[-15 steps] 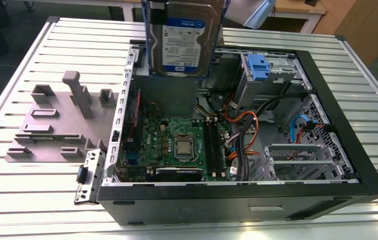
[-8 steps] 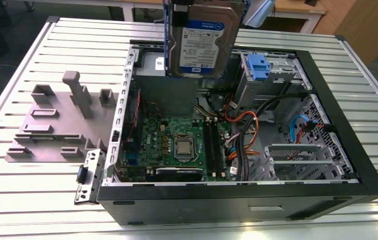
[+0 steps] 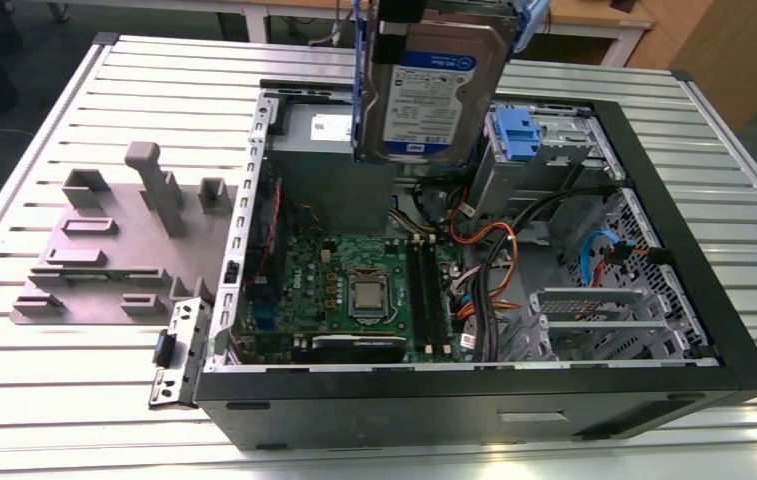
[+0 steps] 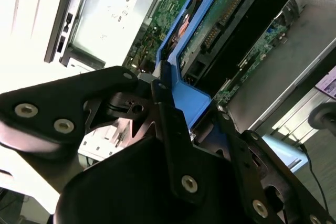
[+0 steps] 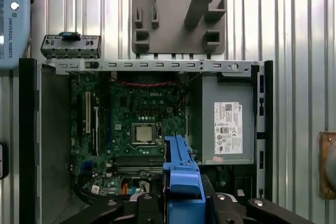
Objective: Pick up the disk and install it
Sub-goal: 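Pick up the disk, then insert the disk into the insertion slot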
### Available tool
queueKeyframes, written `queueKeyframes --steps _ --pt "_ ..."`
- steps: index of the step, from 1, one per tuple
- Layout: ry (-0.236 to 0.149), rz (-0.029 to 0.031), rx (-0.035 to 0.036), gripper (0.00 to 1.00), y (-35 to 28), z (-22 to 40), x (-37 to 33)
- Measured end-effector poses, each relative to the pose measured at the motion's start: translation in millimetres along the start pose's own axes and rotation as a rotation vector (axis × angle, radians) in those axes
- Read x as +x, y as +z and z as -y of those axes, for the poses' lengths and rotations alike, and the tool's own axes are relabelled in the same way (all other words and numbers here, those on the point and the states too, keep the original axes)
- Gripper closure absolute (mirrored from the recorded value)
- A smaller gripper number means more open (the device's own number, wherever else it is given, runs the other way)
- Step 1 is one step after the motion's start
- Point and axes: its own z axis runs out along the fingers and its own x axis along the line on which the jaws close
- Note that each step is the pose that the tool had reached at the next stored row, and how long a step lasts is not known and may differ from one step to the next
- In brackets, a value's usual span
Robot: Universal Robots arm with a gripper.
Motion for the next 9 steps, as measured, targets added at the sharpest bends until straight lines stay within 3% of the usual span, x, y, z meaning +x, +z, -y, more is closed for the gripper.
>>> queueKeyframes --steps 9 --pt "0.000 -0.0001 0.0000 0.64 0.3 3.5 0.0"
